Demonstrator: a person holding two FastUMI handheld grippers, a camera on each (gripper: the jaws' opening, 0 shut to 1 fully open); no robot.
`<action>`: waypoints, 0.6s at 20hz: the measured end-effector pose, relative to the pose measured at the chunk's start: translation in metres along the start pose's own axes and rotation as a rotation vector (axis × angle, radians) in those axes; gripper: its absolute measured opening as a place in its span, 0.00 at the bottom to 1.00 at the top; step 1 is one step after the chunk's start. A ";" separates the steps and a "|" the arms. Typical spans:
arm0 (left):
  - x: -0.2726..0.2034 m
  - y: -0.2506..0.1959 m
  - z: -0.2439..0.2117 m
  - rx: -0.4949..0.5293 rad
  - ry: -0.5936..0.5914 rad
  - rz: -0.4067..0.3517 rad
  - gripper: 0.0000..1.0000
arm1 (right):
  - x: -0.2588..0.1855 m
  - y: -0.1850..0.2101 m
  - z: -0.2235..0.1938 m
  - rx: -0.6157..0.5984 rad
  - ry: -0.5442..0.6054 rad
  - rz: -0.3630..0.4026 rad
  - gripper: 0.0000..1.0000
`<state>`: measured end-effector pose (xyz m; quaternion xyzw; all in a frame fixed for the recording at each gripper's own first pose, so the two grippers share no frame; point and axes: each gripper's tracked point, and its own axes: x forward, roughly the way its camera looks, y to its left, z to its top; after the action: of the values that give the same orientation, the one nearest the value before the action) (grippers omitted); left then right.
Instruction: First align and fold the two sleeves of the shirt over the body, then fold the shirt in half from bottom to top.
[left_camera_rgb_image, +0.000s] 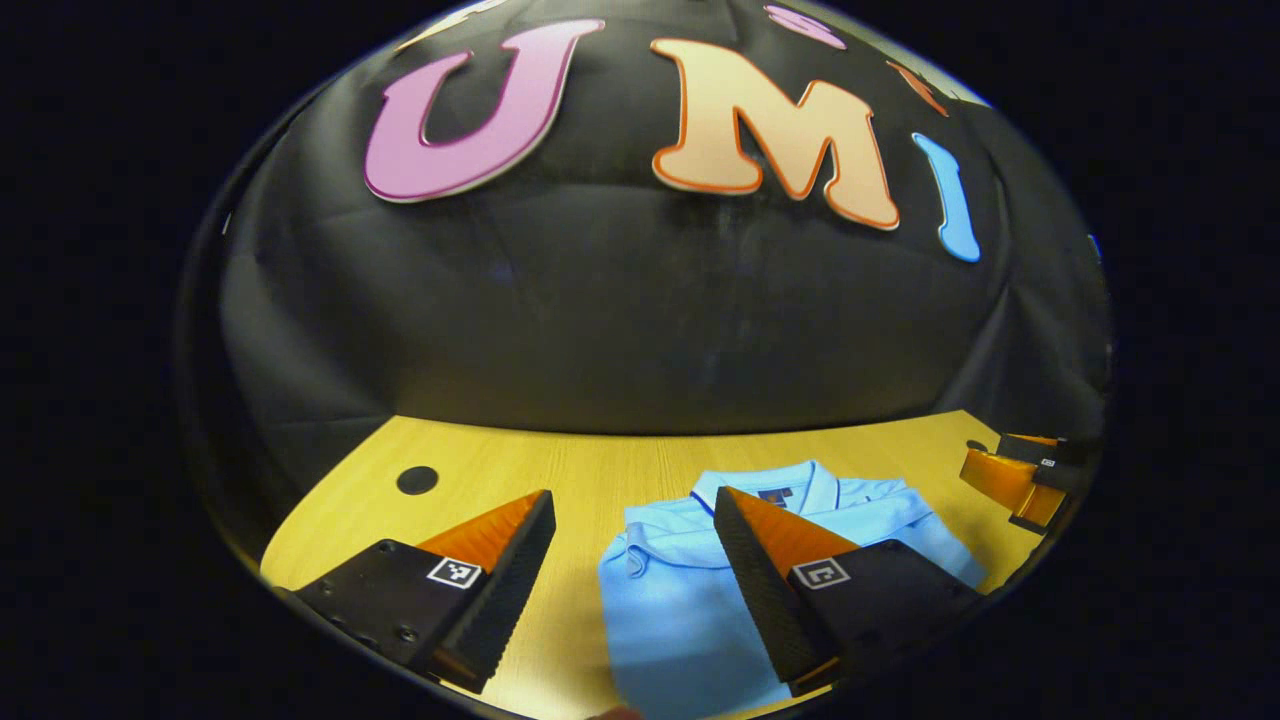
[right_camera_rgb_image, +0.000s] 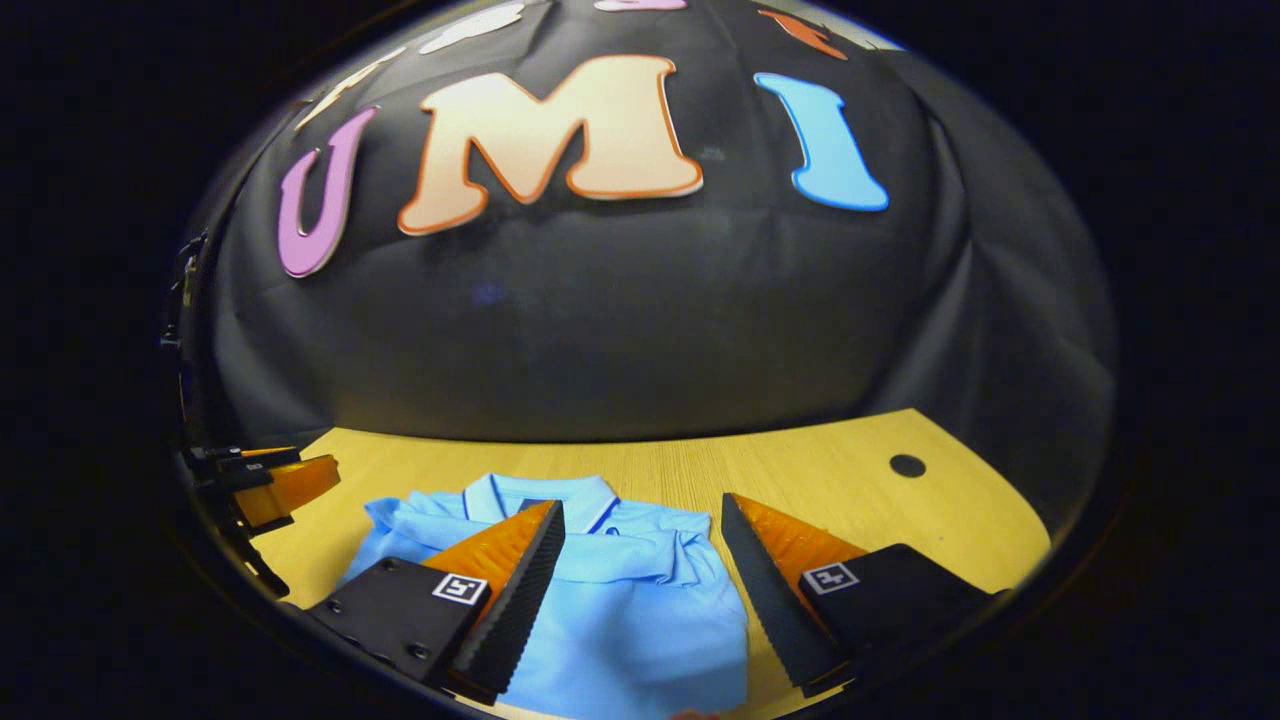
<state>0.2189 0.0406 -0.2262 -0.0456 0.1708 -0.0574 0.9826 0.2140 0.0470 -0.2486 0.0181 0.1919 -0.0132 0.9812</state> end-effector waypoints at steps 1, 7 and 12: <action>-0.016 -0.004 0.009 -0.004 -0.025 0.004 0.96 | -0.017 0.002 0.010 -0.011 -0.031 0.008 0.94; -0.115 -0.031 0.049 0.019 -0.135 -0.004 0.96 | -0.122 0.018 0.048 -0.053 -0.171 0.058 0.98; -0.184 -0.049 0.069 0.057 -0.217 -0.012 0.95 | -0.189 0.026 0.059 -0.034 -0.223 0.090 0.98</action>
<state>0.0651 0.0205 -0.0955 -0.0246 0.0616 -0.0628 0.9958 0.0617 0.0737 -0.1216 0.0084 0.0809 0.0323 0.9962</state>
